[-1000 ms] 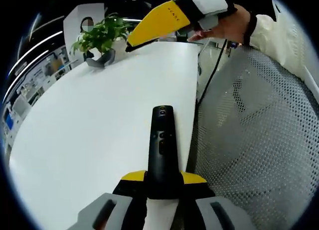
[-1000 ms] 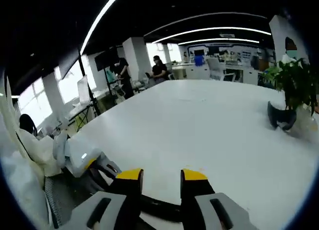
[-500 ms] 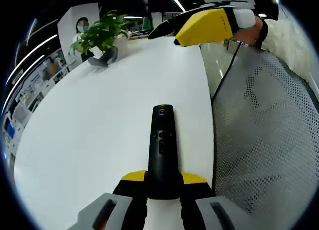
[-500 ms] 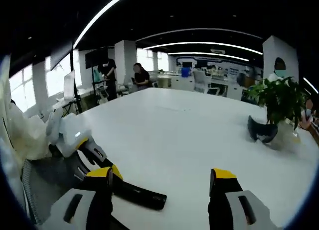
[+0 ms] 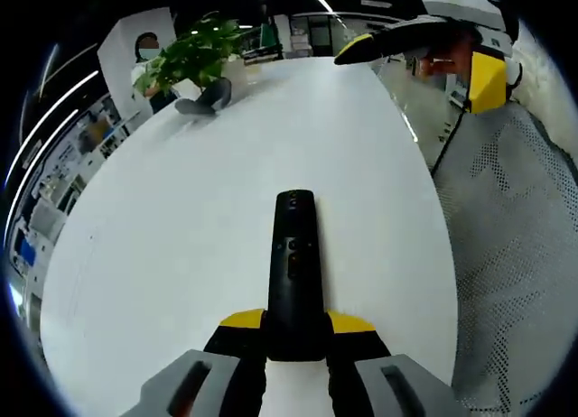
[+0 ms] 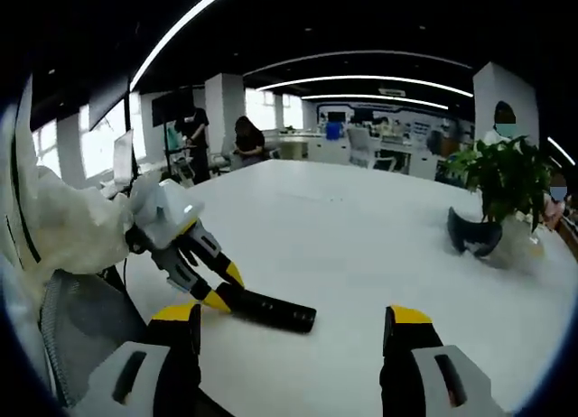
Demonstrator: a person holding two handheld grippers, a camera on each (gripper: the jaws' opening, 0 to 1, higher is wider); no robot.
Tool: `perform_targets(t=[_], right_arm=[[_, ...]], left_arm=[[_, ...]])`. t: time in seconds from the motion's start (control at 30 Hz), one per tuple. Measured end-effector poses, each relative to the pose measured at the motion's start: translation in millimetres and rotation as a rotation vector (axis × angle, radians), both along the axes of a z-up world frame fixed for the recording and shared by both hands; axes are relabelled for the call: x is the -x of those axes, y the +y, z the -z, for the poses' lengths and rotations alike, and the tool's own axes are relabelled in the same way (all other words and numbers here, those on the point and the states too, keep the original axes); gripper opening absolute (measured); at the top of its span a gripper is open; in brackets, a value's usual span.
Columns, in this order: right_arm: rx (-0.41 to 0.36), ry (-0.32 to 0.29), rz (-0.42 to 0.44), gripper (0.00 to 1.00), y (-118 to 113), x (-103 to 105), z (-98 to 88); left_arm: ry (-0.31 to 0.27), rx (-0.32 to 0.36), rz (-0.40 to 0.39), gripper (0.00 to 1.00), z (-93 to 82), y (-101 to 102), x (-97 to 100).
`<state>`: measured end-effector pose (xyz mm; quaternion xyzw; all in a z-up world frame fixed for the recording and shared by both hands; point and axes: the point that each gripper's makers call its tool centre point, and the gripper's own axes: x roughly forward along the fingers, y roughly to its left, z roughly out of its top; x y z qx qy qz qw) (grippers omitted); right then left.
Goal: Press the specified remote control buttons in sequence, fully releasing each button before pressing the next.
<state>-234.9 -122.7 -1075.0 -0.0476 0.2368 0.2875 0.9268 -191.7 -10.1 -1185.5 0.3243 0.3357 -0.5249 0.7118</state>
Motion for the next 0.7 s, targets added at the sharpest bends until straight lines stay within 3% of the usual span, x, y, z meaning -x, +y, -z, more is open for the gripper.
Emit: perform_targets(t=[0.7], right_arm=[[0.013, 0.052, 0.016, 0.81, -4.1, -1.1, 9.4]], left_arm=[[-0.033, -0.091, 0.040, 0.24, 3.3, 10.1, -99.9]])
